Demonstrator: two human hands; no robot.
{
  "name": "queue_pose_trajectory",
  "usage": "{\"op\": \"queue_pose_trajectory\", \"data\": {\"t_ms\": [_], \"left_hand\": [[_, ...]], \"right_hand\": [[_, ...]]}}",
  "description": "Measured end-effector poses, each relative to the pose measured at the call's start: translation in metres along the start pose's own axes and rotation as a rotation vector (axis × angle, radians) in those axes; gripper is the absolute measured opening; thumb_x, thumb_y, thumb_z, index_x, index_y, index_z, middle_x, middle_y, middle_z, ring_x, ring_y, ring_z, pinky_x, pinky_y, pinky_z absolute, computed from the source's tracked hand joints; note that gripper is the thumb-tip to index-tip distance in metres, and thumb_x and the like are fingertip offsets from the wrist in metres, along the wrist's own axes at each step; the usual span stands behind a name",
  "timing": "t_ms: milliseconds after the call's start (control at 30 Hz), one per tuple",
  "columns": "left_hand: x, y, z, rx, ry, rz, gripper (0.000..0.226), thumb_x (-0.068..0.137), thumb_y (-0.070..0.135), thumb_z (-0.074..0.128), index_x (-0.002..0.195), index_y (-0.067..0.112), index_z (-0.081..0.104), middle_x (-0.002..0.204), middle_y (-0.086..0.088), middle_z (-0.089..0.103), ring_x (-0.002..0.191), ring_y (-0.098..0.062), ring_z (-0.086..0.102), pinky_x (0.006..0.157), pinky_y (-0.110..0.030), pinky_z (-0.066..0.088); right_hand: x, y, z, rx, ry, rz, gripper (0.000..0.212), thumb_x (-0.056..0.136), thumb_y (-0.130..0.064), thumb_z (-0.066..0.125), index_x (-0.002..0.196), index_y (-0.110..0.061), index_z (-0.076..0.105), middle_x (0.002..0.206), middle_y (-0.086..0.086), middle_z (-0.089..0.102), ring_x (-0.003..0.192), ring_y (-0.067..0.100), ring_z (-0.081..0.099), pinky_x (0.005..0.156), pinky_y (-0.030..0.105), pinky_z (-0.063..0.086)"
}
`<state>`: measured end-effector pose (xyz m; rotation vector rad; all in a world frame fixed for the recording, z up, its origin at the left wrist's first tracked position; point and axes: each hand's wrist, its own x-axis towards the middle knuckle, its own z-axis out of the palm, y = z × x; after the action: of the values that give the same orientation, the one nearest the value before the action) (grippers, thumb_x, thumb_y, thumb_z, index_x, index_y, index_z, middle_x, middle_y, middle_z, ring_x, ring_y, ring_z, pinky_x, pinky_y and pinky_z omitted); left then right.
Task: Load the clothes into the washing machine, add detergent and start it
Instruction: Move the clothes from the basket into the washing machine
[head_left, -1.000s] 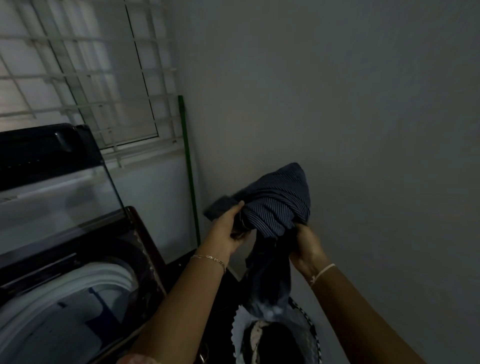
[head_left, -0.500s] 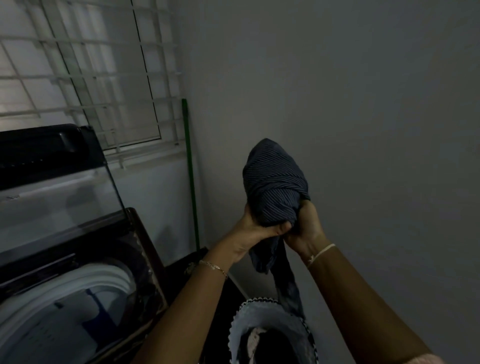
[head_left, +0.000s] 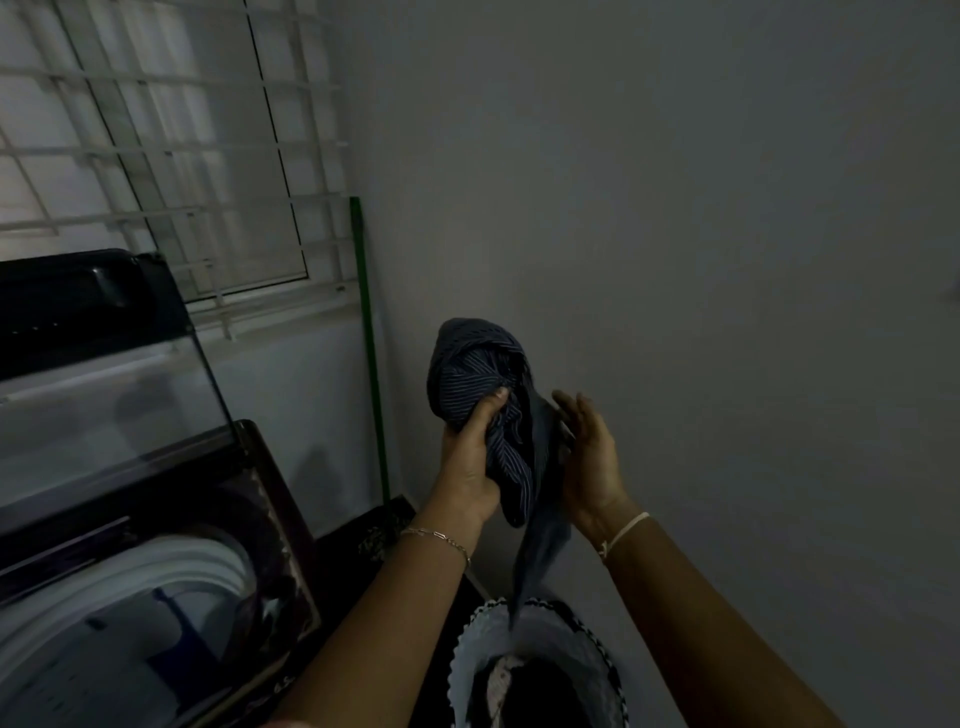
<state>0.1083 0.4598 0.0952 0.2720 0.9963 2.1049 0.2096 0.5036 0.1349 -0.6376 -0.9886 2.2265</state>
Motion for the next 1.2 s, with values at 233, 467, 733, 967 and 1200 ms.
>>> {"op": "queue_pose_trajectory", "data": {"t_ms": [233,467,733,967,1200], "left_hand": [[0.002,0.016,0.007,-0.114,-0.032,-0.043,0.054,0.074,0.033,0.072,0.123,0.012,0.063,0.118,-0.011,0.068,0.109,-0.029,0.063,0.080,-0.038,0.055],[-0.006,0.013,0.000,-0.026,-0.170,-0.193,0.046,0.083,0.046,0.060,0.116,0.015,0.068,0.115,-0.013,0.069,0.109,-0.031,0.063,0.089,-0.042,0.050],[-0.003,0.021,-0.026,0.100,-0.133,-0.231,0.052,0.080,0.042,0.067,0.125,0.016,0.062,0.121,-0.009,0.067,0.117,-0.028,0.059,0.101,-0.044,0.046],[-0.006,0.015,-0.039,0.004,-0.060,-0.260,0.043,0.080,0.032,0.068,0.119,0.013,0.064,0.112,-0.011,0.071,0.110,-0.029,0.061,0.091,-0.043,0.050],[-0.014,0.013,-0.046,-0.089,-0.067,-0.220,0.041,0.078,0.025,0.067,0.116,0.012,0.064,0.114,-0.011,0.070,0.110,-0.028,0.062,0.092,-0.043,0.050]], "right_hand": [[0.015,0.055,-0.040,0.150,0.306,0.213,0.070,0.098,-0.058,0.019,0.149,-0.010,0.025,0.153,0.012,0.031,0.141,0.030,0.029,0.115,0.042,0.022],[0.030,0.057,-0.031,0.422,0.105,0.152,0.076,0.089,-0.072,0.023,0.124,-0.013,0.057,0.118,0.015,0.064,0.105,0.035,0.060,0.080,0.044,0.054],[0.042,0.053,-0.027,0.530,-0.010,0.101,0.078,0.087,-0.073,0.029,0.133,-0.014,0.052,0.123,0.018,0.063,0.109,0.038,0.059,0.074,0.049,0.058],[0.042,0.061,-0.029,0.518,-0.063,0.124,0.078,0.085,-0.072,0.034,0.131,-0.013,0.054,0.125,0.021,0.062,0.117,0.040,0.056,0.093,0.056,0.049],[0.039,0.063,-0.031,0.475,-0.082,0.119,0.071,0.089,-0.068,0.033,0.129,-0.014,0.055,0.124,0.019,0.063,0.114,0.038,0.058,0.097,0.052,0.047]]}}
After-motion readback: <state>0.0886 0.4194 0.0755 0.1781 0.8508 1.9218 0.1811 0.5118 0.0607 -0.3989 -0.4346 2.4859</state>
